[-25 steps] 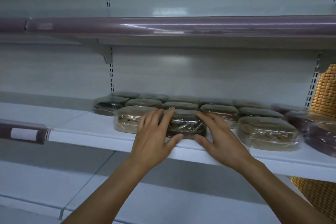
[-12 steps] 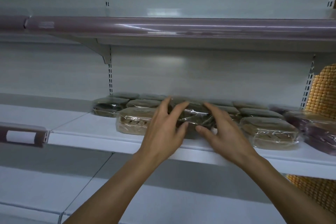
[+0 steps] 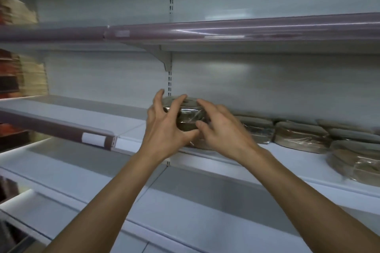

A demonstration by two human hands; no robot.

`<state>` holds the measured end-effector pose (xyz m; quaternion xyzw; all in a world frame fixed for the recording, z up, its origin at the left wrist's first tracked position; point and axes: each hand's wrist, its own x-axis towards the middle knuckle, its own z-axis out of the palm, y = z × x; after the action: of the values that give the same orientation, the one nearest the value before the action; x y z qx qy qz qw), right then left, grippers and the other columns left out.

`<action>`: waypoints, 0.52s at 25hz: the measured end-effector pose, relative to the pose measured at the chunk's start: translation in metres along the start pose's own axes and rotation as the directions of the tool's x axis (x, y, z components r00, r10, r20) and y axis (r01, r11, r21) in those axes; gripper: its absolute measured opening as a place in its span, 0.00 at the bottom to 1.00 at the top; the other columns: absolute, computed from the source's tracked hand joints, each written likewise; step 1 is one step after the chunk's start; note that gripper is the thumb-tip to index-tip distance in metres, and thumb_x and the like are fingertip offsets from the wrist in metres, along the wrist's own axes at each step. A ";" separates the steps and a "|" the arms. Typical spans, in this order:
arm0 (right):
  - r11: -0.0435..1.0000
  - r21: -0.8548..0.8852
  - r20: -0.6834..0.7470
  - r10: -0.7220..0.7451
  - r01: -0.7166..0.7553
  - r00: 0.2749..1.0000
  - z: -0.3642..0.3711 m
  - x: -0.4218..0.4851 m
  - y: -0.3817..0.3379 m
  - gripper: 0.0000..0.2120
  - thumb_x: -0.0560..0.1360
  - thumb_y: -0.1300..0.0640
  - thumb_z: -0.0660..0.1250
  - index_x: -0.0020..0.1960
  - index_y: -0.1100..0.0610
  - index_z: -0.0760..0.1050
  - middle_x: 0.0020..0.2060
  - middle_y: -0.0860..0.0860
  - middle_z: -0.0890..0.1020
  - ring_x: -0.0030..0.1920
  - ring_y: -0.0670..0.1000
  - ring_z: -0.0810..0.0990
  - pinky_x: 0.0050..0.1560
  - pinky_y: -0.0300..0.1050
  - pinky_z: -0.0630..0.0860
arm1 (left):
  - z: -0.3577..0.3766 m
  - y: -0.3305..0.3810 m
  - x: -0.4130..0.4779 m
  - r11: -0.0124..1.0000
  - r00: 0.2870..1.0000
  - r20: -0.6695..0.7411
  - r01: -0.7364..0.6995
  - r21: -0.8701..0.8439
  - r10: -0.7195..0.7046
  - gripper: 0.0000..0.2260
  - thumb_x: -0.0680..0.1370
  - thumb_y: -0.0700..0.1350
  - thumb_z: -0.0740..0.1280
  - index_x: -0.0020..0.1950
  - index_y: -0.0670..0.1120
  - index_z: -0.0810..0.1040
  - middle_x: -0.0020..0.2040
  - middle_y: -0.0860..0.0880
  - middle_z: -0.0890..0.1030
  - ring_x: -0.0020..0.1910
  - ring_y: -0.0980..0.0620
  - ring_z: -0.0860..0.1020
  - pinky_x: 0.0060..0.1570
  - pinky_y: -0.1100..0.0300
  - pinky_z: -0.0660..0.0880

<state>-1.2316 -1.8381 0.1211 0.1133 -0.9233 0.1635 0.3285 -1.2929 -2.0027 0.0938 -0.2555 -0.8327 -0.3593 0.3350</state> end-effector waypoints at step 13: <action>0.948 -0.176 0.218 -0.225 0.265 0.950 0.071 0.027 -0.007 0.29 0.79 0.52 0.61 0.78 0.49 0.57 0.73 0.48 0.66 0.71 0.51 0.60 0.73 0.48 0.57 | -0.003 -0.116 0.000 0.972 0.972 0.024 0.235 0.016 -0.235 0.36 0.64 0.67 0.75 0.69 0.59 0.70 0.74 0.53 0.54 0.73 0.44 0.59 0.69 0.46 0.69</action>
<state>-1.2903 -1.8738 0.0887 0.2088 -0.9416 0.0144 0.2638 -1.3693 -2.0756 0.0456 -0.1576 -0.8637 -0.3878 0.2808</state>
